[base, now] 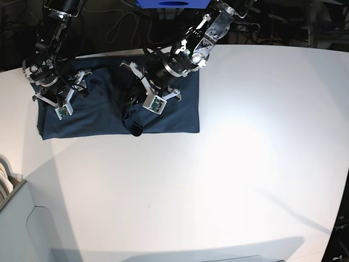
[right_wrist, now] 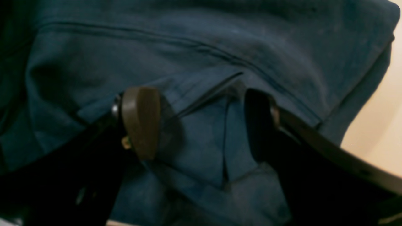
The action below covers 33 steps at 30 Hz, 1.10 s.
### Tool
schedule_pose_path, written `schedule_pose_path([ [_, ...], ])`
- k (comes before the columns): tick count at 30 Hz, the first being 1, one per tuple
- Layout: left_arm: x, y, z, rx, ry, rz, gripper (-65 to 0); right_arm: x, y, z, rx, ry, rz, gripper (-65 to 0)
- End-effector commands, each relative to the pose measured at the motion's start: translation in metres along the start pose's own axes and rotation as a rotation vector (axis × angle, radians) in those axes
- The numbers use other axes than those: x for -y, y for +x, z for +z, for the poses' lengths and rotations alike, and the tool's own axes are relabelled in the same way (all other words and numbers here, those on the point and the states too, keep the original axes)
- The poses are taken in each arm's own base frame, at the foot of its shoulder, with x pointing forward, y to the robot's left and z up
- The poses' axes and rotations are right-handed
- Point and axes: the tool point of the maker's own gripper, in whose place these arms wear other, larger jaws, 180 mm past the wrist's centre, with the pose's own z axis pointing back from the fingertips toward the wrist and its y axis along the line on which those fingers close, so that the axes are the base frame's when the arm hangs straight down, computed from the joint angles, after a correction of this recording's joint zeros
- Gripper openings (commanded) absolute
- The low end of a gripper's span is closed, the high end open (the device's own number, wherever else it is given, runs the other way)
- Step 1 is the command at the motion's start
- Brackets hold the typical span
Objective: Fold the T-shirt properly
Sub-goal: 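Fold the held end over toward the right gripper with the left gripper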
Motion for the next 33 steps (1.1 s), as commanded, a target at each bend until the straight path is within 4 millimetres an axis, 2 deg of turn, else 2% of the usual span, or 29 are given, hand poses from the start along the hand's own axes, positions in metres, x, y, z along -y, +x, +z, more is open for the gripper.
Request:
schedule_pose_path([
  [1,0.009,0.015,-0.001,0.047,-0.026,0.004,-65.0,0.004,0.001,0.004,-0.001,-0.005,0.026,-24.9],
  [2,0.009,0.013,-0.001,0.045,-0.026,0.006,-63.8,0.004,0.001,0.004,-0.001,-0.005,0.026,-24.9],
  [4,0.013,0.014,0.000,0.047,-0.035,0.005,-55.0,0.004,0.001,0.004,-0.001,-0.005,0.026,-24.9],
  [7,0.034,0.011,0.002,0.043,-0.093,-0.021,-41.2,0.004,0.001,0.004,-0.001,-0.005,0.026,-24.9],
  [9,0.050,0.022,0.006,0.072,-0.134,-0.038,-35.9,0.004,0.001,0.004,-0.001,-0.005,0.026,-24.9],
  [14,0.055,0.050,0.027,0.152,-0.153,-0.071,-35.4,0.004,0.001,0.004,-0.003,-0.006,0.029,-24.9],
  [18,0.007,0.048,0.049,0.150,-0.036,-0.084,-35.4,0.009,0.002,0.006,-0.002,-0.016,0.040,-24.9],
  [20,-0.030,0.048,0.059,0.154,0.069,-0.058,-35.4,0.009,0.003,0.006,0.000,-0.016,0.040,-24.9],
  [22,-0.060,0.041,0.064,0.139,0.151,-0.033,-35.4,0.009,0.003,0.006,0.001,-0.016,0.039,-24.9],
  [23,-0.068,0.038,0.064,0.133,0.171,-0.022,-35.4,0.009,0.003,0.006,0.001,-0.016,0.039,-24.9],
  [28,-0.072,0.024,0.050,0.097,0.182,0.018,-35.5,0.008,0.002,0.005,-0.001,-0.013,0.036,-24.9],
  [31,-0.055,0.010,0.031,0.058,0.135,0.039,-35.5,0.008,0.004,0.004,0.005,-0.013,0.035,-24.9],
  [33,-0.033,0.000,0.019,0.022,0.072,0.020,-35.5,0.008,0.006,0.005,0.012,-0.015,0.037,-24.9],
])
